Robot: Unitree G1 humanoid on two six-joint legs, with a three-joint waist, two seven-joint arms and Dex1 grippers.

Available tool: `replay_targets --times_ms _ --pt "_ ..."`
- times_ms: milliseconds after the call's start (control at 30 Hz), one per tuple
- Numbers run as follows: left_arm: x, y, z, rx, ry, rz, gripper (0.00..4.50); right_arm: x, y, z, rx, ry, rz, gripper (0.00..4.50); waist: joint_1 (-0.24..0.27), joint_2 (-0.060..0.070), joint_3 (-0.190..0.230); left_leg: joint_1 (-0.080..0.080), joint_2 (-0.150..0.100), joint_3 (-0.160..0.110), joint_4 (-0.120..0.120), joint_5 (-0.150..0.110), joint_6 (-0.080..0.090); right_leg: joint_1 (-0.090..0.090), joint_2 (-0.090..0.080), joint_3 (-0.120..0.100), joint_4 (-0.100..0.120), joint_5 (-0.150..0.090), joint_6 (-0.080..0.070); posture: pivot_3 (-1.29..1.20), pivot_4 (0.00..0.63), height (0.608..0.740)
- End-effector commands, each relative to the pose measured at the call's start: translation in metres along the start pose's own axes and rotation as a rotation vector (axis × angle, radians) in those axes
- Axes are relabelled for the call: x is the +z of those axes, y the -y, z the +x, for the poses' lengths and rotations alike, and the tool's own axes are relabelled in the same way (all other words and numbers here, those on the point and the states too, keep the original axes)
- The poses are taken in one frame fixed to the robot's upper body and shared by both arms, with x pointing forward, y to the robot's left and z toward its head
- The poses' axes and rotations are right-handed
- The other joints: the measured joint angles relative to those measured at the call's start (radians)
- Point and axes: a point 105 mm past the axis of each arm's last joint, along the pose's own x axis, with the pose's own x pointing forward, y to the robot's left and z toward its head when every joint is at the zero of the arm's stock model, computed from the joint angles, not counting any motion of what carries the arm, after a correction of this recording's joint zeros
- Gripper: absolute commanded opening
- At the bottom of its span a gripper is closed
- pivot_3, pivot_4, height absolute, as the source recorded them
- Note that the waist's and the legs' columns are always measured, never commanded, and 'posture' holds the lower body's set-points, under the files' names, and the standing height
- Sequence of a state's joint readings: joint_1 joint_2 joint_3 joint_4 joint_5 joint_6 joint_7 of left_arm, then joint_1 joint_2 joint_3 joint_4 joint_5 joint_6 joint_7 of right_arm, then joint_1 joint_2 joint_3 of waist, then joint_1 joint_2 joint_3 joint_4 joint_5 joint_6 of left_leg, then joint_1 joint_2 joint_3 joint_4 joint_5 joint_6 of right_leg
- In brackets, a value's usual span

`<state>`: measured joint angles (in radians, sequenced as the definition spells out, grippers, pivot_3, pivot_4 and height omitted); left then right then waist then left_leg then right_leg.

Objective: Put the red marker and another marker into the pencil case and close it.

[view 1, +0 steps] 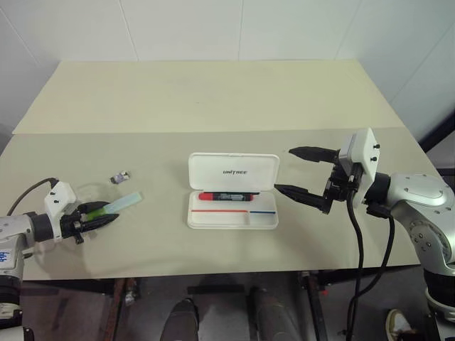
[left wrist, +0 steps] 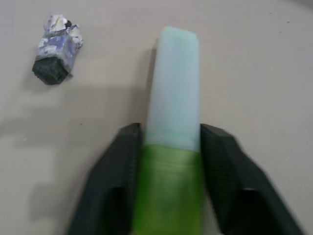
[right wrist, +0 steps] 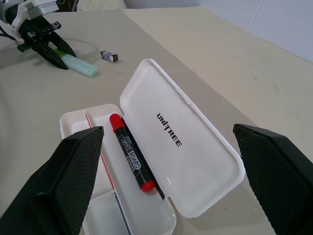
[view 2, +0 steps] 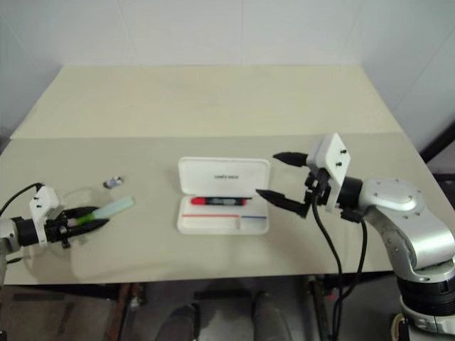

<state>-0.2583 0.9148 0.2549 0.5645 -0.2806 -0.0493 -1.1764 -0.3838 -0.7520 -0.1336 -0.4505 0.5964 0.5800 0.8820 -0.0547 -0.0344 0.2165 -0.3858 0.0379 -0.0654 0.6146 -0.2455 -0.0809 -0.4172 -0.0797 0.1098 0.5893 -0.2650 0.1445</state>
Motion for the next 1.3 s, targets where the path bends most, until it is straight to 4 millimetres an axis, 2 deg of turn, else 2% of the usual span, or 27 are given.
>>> replay_targets --times_ms 33,233,400,567,633,867,1033,1300 --pt "0.003 0.004 0.003 -0.022 -0.015 0.029 1.06 0.014 -0.002 -0.003 0.001 0.043 -0.058 4.50 0.000 0.000 0.000 0.000 0.000 0.000 0.000 0.000 0.000 0.000 0.000 0.000 0.000 0.000 0.000 0.00 0.150 0.740" --pt "0.021 0.016 0.014 -0.071 0.033 0.087 1.06 0.011 -0.003 -0.003 0.004 0.040 -0.055 4.50 0.006 0.000 0.000 -0.001 0.000 0.000 0.000 0.000 0.000 0.000 0.000 0.000 0.000 0.000 0.001 0.00 0.150 0.740" --pt "0.062 0.035 0.021 -0.160 0.207 0.126 1.06 0.007 -0.002 -0.003 0.009 0.034 -0.055 4.50 0.005 0.000 0.000 -0.002 0.000 0.000 0.000 -0.001 0.000 0.000 0.000 0.000 -0.001 0.001 0.001 0.00 0.150 0.740" --pt "0.097 0.056 0.026 -0.248 0.294 0.192 1.06 0.004 -0.002 -0.003 0.009 0.031 -0.053 4.50 0.003 0.000 0.000 -0.002 0.000 0.000 0.000 -0.001 0.000 0.000 0.000 0.000 -0.001 0.001 0.001 0.00 0.150 0.740" --pt "0.098 0.069 0.030 -0.331 0.237 0.245 1.06 0.003 -0.002 -0.003 0.008 0.031 -0.053 4.50 0.000 0.000 0.000 -0.001 0.000 0.000 0.000 -0.001 0.000 0.000 0.000 0.000 -0.001 0.001 0.001 0.00 0.150 0.740" --pt "0.117 0.096 0.053 -0.512 0.225 0.334 1.06 0.001 -0.004 -0.008 -0.009 0.017 -0.045 4.50 0.001 0.000 0.000 -0.001 0.000 0.000 0.000 -0.001 0.000 0.000 0.000 0.000 -0.002 0.001 0.001 0.00 0.150 0.740" --pt "0.124 0.103 0.073 -0.563 0.230 0.357 1.06 -0.005 -0.009 -0.012 -0.018 -0.005 -0.024 4.50 0.004 0.000 0.000 -0.002 0.000 0.000 0.000 -0.001 0.000 0.000 0.000 0.000 -0.003 0.001 0.002 0.00 0.150 0.740" --pt "0.132 0.114 0.110 -0.635 0.229 0.422 1.06 -0.021 -0.031 -0.028 -0.014 -0.076 0.031 4.50 0.014 -0.001 0.000 -0.002 0.000 0.000 0.001 -0.001 0.000 0.001 0.000 0.000 -0.003 0.001 0.003 0.00 0.150 0.740"
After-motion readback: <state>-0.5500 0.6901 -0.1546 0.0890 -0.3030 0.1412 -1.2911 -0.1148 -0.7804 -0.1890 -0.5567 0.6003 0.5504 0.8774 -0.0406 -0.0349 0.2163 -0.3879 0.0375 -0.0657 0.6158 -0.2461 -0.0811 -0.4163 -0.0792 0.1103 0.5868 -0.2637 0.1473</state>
